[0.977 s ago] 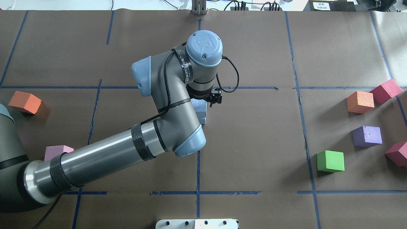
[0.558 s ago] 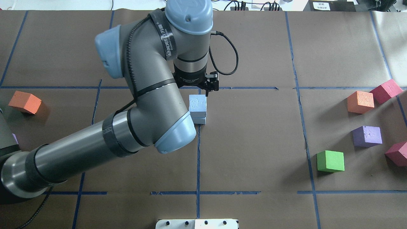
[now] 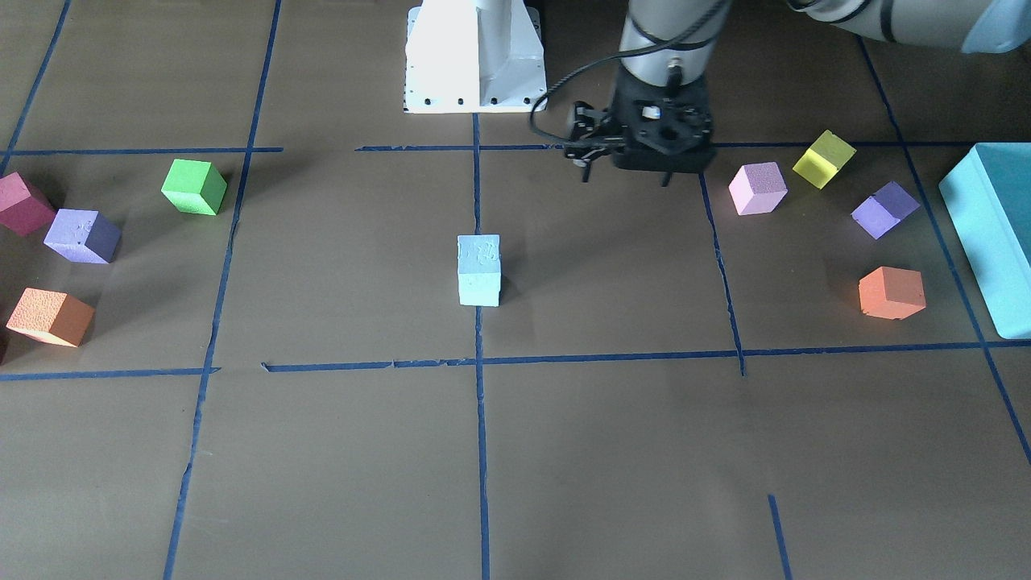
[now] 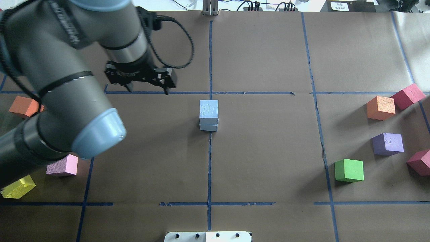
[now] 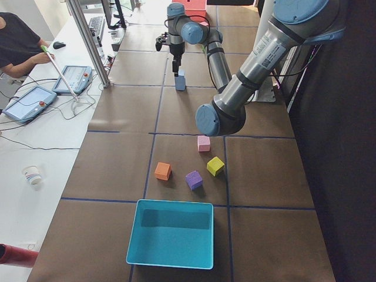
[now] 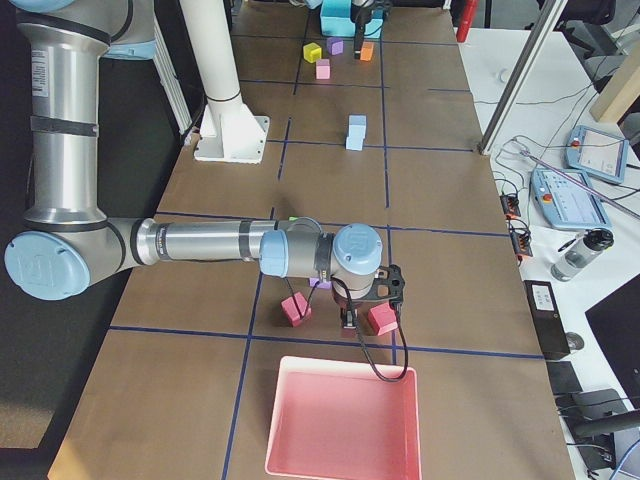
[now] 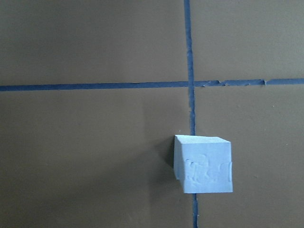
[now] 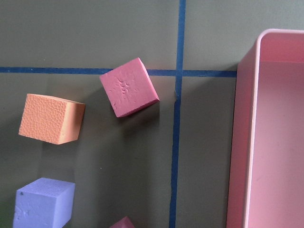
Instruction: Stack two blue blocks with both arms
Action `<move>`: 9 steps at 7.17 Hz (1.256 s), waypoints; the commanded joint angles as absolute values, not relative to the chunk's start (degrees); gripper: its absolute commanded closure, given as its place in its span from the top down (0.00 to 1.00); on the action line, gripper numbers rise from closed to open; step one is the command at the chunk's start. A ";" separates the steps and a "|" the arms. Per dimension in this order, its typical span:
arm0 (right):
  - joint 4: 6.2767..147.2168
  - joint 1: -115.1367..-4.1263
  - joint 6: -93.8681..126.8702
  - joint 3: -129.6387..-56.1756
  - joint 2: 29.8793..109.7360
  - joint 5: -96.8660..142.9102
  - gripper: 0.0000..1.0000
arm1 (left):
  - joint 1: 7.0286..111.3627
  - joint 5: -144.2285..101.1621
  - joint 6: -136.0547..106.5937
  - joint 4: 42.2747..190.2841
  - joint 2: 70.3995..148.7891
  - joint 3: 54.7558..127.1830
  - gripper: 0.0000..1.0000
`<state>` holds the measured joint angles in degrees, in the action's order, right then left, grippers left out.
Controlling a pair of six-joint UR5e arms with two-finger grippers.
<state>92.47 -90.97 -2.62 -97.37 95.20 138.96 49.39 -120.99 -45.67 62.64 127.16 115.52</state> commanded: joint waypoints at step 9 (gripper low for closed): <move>89.12 -91.41 0.26 -97.91 94.75 138.52 1.00 | 91.57 -133.95 5.71 90.77 91.06 92.84 1.00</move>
